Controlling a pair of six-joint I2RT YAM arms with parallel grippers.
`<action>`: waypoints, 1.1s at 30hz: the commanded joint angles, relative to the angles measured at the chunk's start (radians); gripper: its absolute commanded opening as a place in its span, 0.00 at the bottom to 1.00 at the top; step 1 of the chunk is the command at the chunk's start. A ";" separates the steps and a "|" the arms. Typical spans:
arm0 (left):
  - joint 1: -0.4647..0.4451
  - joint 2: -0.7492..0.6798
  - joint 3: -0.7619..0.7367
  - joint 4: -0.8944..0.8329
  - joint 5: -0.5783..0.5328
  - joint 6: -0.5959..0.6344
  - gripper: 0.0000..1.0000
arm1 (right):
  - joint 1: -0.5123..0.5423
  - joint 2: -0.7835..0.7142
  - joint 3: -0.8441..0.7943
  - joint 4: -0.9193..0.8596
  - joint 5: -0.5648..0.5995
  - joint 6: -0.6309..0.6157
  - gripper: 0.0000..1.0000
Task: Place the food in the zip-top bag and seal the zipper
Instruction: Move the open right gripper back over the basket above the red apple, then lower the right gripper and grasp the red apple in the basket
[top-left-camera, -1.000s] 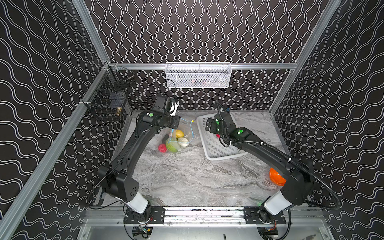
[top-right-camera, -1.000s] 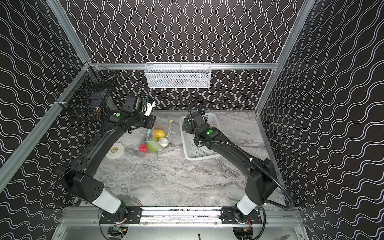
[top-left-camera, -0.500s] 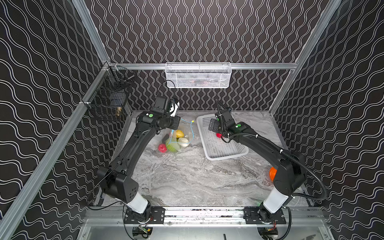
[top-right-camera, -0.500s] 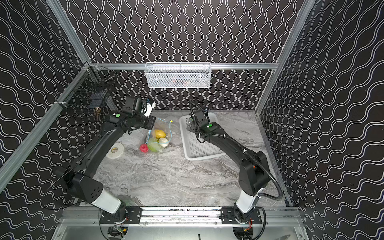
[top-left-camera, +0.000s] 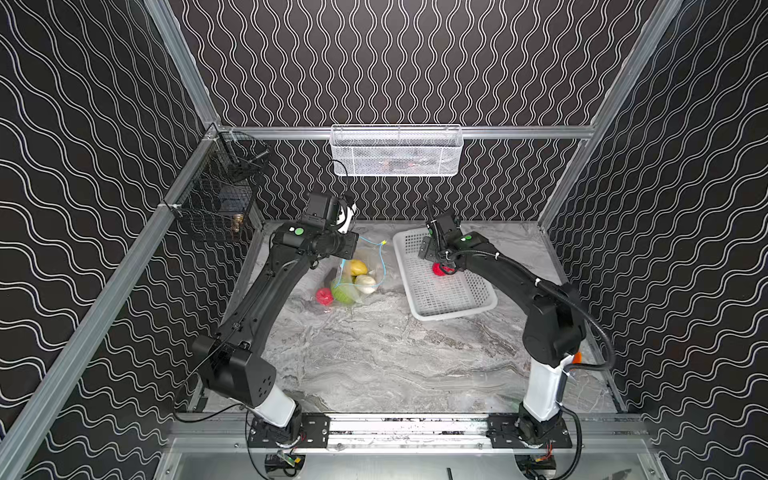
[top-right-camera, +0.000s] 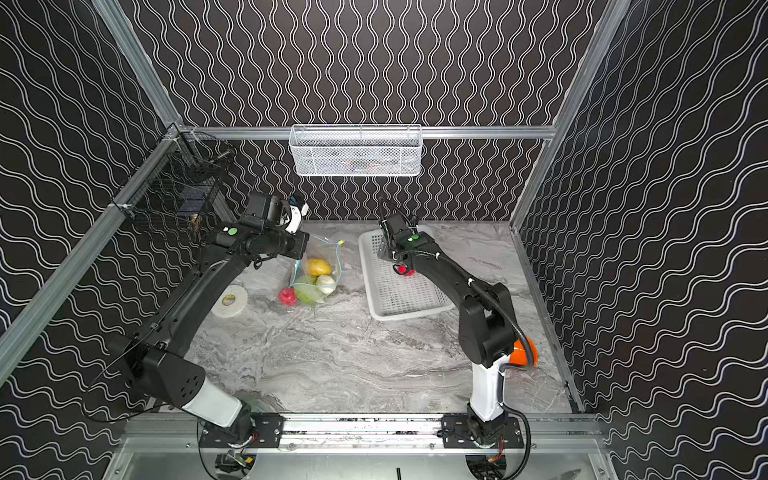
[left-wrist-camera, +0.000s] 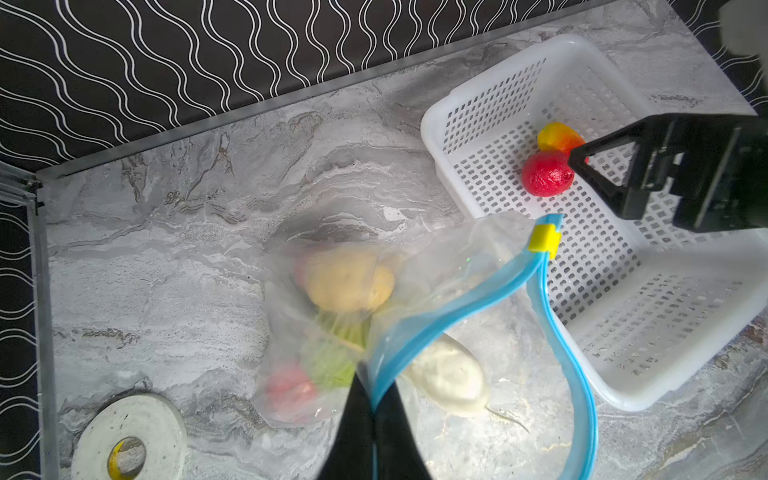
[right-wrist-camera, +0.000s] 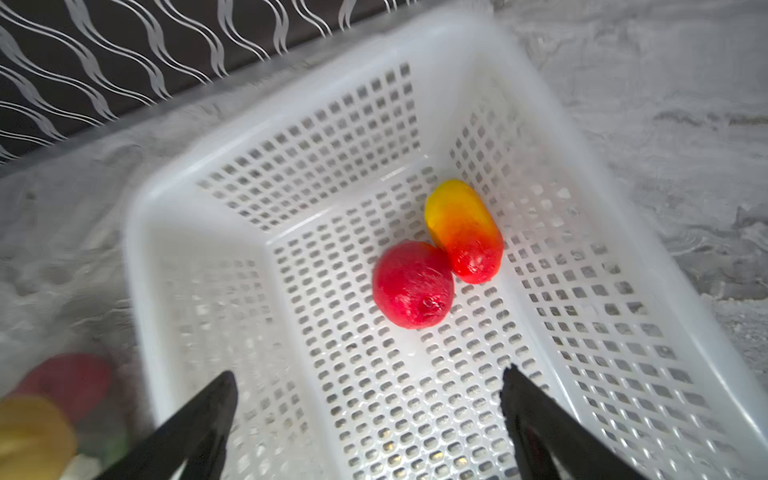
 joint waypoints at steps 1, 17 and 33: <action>0.004 -0.006 -0.004 0.028 0.006 -0.018 0.00 | -0.014 0.005 -0.008 -0.018 0.002 0.040 0.99; 0.005 0.005 -0.004 0.029 0.019 -0.023 0.00 | -0.078 0.072 -0.044 0.078 -0.113 0.065 0.99; 0.004 0.026 0.000 0.027 0.024 -0.024 0.00 | -0.124 0.171 -0.010 0.106 -0.157 0.079 0.97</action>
